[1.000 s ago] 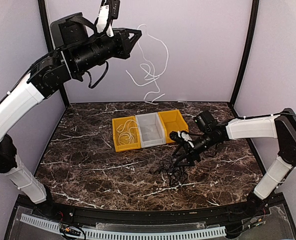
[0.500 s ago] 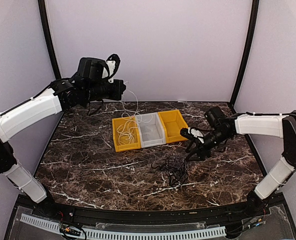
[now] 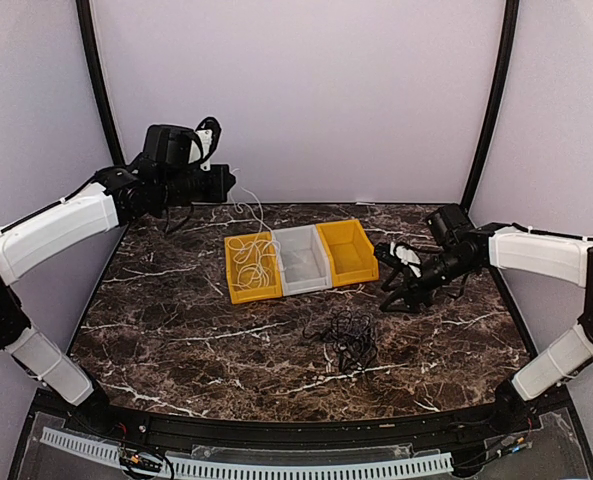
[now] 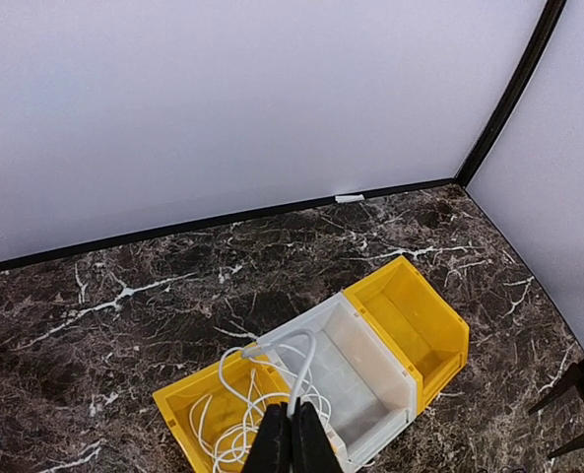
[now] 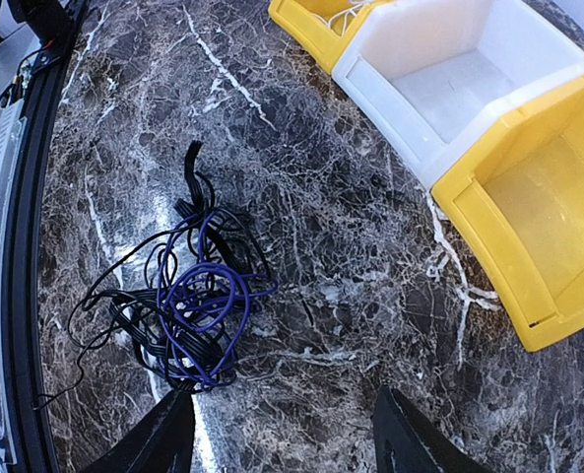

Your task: Untangle the cables

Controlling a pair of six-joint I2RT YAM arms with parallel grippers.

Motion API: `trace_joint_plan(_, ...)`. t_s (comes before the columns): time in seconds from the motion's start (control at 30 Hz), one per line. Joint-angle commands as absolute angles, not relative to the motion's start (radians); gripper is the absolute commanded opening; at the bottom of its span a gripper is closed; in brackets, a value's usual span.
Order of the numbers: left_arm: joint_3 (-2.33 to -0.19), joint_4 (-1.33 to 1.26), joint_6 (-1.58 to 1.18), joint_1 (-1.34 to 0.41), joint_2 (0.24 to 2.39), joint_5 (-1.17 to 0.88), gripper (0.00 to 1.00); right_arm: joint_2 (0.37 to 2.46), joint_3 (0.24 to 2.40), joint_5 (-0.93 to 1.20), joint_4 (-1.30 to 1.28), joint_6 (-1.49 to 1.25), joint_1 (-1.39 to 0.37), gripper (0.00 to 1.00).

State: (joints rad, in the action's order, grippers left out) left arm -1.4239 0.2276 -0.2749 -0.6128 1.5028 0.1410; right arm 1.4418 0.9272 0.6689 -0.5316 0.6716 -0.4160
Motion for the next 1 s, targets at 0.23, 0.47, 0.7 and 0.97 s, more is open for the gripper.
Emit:
trace_joint_plan(0.23, -1.303, 0.125, -0.335, -0.589, 1.6, 0.031, 0.0, 1.464, 0.907, 0.653, -0.518, 0.671, -0.41, 0.64)
trace_joint_plan(0.47, -1.28, 0.05, -0.385, -0.59, 1.767, -0.085, 0.0, 1.468, 0.904, 0.654, -0.515, 0.677, -0.41, 0.64)
trace_joint_plan(0.7, -1.265, 0.044, -0.44, -0.594, 1.874, -0.125, 0.0, 1.481, 0.902, 0.653, -0.518, 0.682, -0.41, 0.63)
trace_joint_plan(0.97, -1.275, 0.118, -0.46, -0.597, 1.887, -0.149, 0.12, 1.497, 0.907, 0.658, -0.523, 0.686, -0.41, 0.63)
